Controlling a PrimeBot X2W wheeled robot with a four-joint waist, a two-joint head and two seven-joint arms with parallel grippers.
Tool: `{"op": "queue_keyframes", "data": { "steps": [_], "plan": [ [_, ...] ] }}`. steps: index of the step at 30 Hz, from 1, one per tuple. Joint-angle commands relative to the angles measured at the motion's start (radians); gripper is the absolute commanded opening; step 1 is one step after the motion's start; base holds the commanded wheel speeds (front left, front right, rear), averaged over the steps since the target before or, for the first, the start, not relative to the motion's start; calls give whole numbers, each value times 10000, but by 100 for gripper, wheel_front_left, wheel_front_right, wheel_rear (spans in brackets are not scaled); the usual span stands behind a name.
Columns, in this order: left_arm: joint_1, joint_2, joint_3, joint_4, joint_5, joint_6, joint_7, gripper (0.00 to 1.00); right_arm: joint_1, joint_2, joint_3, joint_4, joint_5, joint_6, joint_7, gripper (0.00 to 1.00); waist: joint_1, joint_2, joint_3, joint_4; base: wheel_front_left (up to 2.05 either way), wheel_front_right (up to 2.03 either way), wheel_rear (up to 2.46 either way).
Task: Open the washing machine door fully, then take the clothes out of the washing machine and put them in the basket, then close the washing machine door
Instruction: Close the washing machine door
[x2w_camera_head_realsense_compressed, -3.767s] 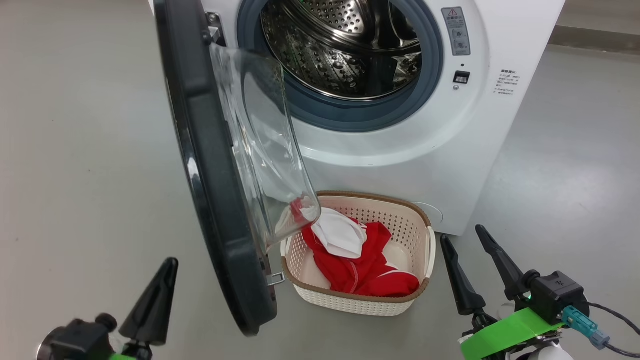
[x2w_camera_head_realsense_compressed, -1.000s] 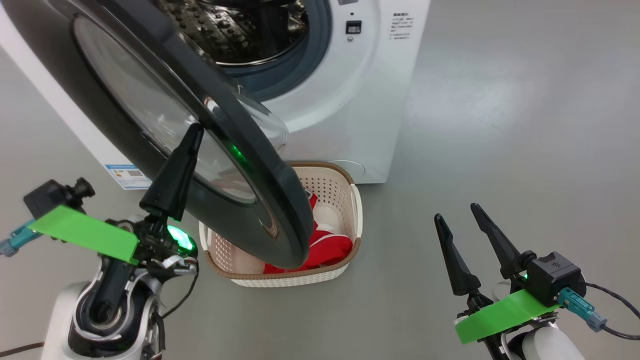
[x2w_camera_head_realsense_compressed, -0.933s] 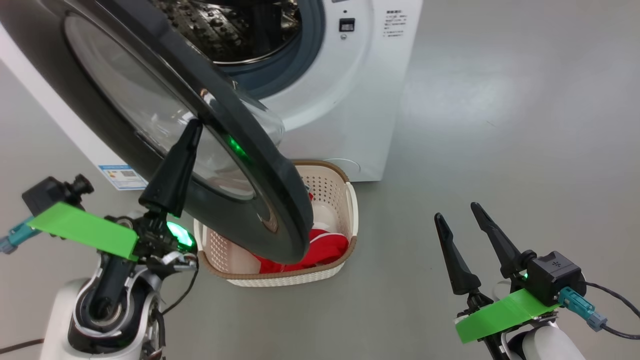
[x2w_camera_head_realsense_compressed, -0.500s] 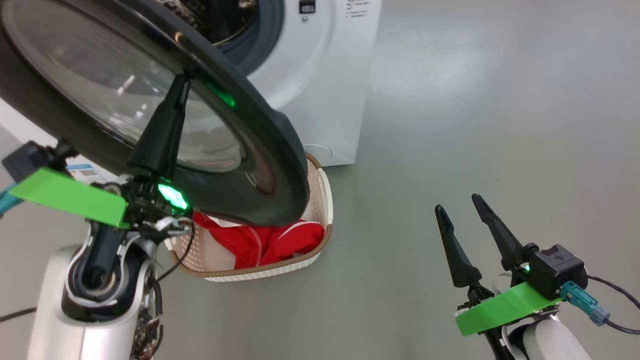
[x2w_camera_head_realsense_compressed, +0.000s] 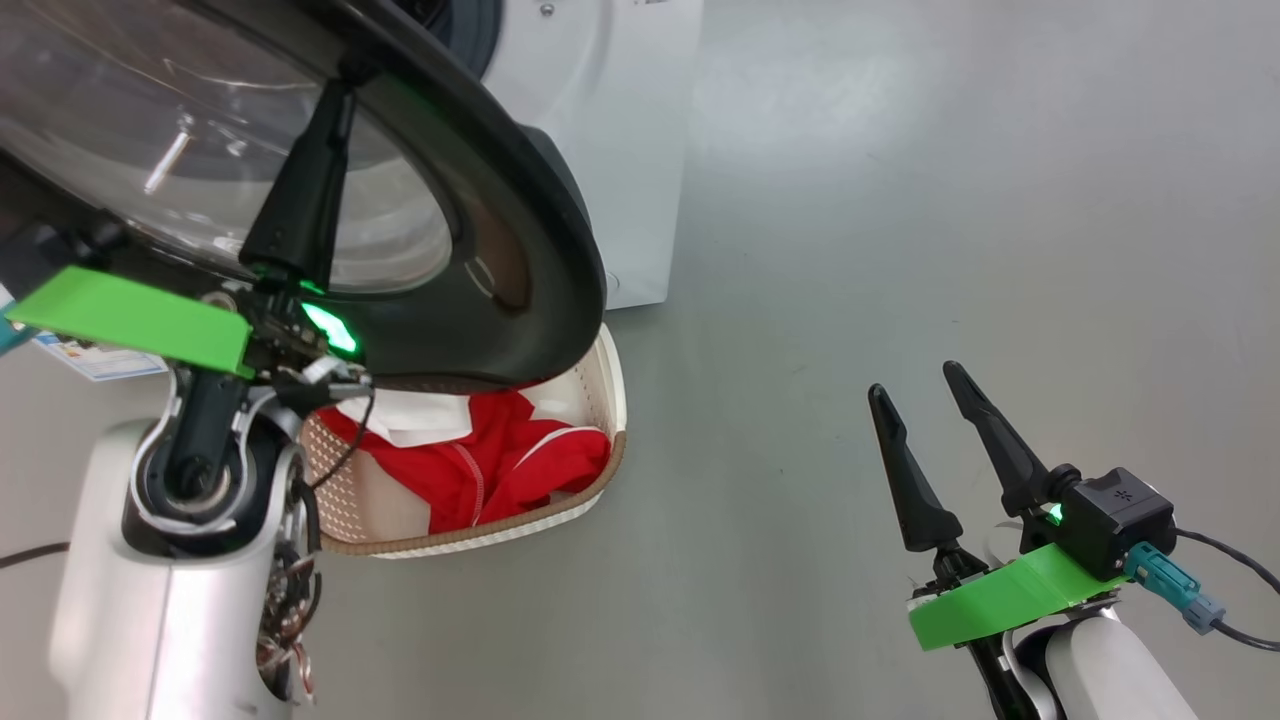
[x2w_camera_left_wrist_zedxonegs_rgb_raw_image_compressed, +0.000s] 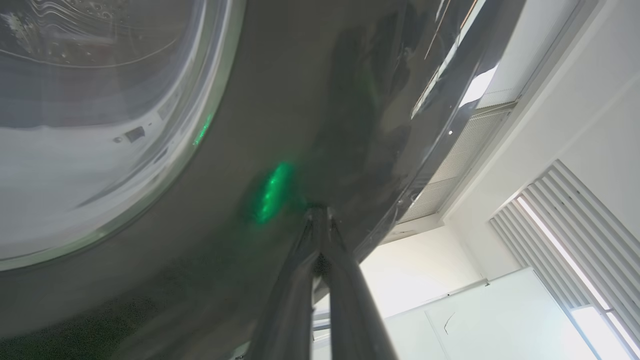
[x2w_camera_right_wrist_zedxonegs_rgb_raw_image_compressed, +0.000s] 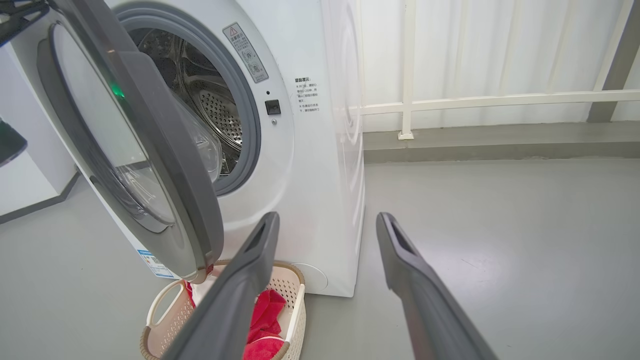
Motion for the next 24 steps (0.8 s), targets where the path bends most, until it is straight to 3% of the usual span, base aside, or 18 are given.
{"op": "queue_keyframes", "data": {
  "steps": [1, 24],
  "plan": [
    [-417, 288, 334, -22, 202, -164, -122, 0, -192, -20, 185, -256, 9, 63, -65, 100, 0, 0, 54, -104, 0, 0, 0],
    [-2291, 295, 559, 2155, 381, -845, -645, 0, -272, -20, 217, -275, -73, 63, -65, 100, 0, 0, 308, -822, 0, 0, 0]
  ]
}}
